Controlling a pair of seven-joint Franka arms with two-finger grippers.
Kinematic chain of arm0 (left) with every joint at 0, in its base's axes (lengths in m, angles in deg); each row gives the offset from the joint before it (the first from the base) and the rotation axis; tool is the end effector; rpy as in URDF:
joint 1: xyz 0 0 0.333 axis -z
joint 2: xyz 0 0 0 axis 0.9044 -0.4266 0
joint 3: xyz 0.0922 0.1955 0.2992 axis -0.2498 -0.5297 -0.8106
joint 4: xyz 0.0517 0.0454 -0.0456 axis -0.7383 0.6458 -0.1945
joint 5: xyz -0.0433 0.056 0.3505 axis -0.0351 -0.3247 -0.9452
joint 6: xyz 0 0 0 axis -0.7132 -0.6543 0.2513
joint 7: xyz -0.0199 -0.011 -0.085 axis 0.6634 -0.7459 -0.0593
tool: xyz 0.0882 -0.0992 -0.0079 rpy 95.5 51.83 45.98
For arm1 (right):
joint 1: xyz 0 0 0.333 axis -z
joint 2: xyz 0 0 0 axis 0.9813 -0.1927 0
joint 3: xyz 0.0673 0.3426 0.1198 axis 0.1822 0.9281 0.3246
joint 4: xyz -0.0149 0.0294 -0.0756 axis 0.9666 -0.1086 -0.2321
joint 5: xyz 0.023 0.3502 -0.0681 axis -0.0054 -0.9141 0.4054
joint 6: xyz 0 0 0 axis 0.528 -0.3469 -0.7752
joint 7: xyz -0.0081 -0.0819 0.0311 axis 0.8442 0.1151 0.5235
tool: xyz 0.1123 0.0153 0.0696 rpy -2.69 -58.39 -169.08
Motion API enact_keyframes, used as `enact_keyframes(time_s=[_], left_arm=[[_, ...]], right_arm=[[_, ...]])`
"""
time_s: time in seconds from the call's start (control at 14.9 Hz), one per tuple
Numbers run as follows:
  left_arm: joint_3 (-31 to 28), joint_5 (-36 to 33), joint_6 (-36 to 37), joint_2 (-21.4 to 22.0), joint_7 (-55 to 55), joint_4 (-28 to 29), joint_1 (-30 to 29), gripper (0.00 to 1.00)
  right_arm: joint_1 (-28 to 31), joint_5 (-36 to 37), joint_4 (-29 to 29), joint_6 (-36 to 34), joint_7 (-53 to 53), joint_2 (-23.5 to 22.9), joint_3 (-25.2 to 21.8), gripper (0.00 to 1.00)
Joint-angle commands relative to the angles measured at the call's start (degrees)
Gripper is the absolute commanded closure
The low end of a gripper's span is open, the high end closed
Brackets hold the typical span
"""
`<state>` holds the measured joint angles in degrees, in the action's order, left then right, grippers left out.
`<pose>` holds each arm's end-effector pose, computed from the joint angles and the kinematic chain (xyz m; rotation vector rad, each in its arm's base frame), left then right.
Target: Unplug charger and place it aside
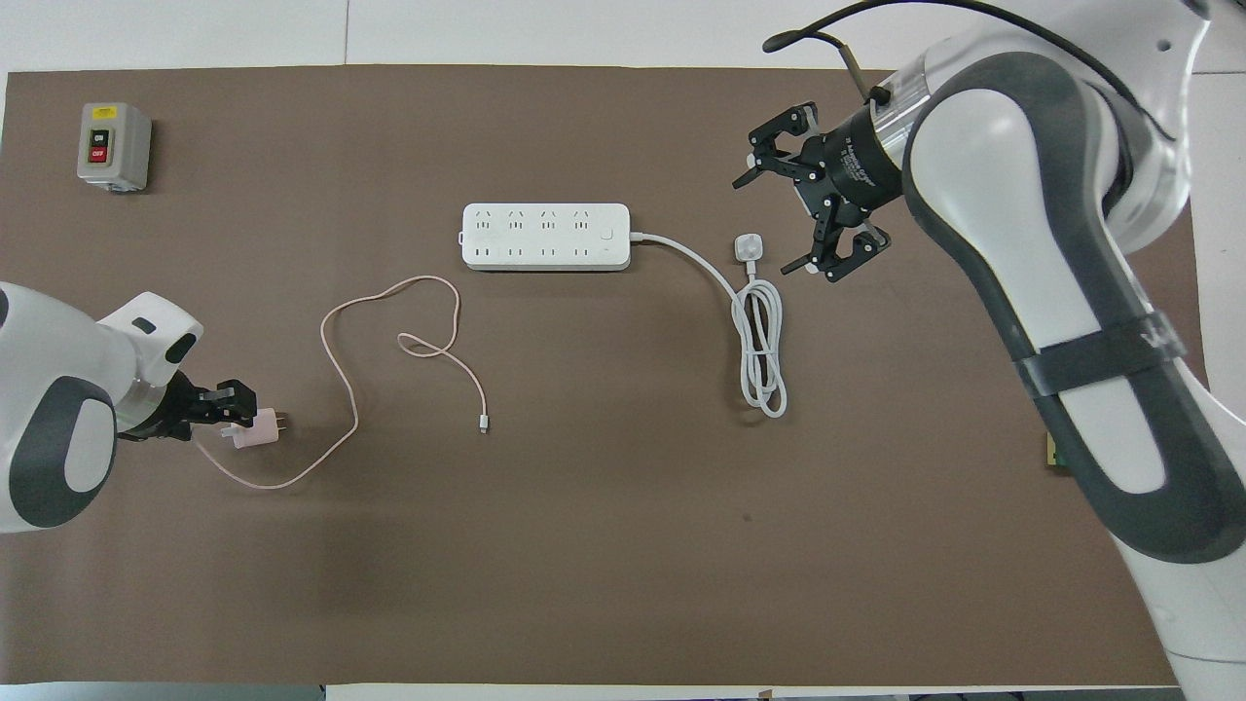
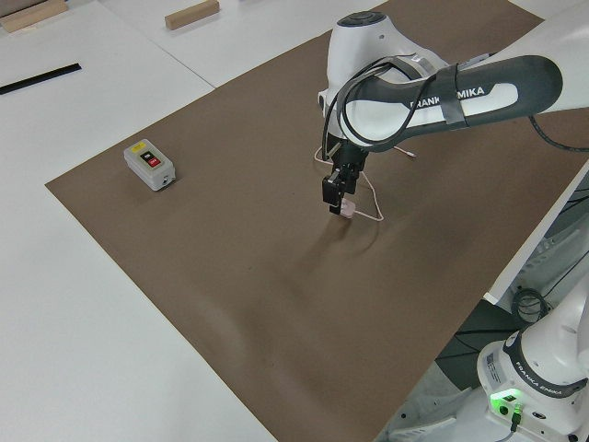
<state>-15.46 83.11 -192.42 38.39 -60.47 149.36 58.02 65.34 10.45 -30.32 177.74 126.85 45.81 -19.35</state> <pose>0.4546 0.0269 0.4100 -3.0576 -0.2300 0.2558 0.6455 0.1786 0.5311 -2.3762 1.3202 0.5474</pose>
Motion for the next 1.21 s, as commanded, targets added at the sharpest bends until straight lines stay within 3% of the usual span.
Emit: enact_keyframes(time_s=[0.0, 0.4, 0.61, 0.74, 1.14], left_arm=[[0.46, 0.65, 2.7, 1.94, 3.09, -2.36, -2.15, 0.0], [0.37, 0.56, 14.02, 1.94, 2.48, -18.33, -3.73, 0.0], [0.46, 0.56, 24.75, 1.59, 2.39, -28.89, -3.21, 0.0], [0.9, 0.73, 26.79, 1.77, 2.39, -32.33, -2.85, 0.0], [0.73, 3.0, 29.44, 0.1, 2.13, -40.34, 2.06, 0.0]], right_arm=[[2.82, 4.16, -3.95, -3.95, -8.94, 4.76, 0.22, 0.0], [7.39, 19.01, -4.04, -10.74, -41.7, 9.43, 0.22, 0.0], [9.85, 25.34, -4.22, -10.92, -59.81, 11.36, 0.22, 0.0], [10.91, 29.38, -5.0, -10.83, -67.74, 13.2, 0.22, 0.0], [11.7, 36.08, -17.81, -7.94, -72.96, 26.55, 0.39, 0.0]])
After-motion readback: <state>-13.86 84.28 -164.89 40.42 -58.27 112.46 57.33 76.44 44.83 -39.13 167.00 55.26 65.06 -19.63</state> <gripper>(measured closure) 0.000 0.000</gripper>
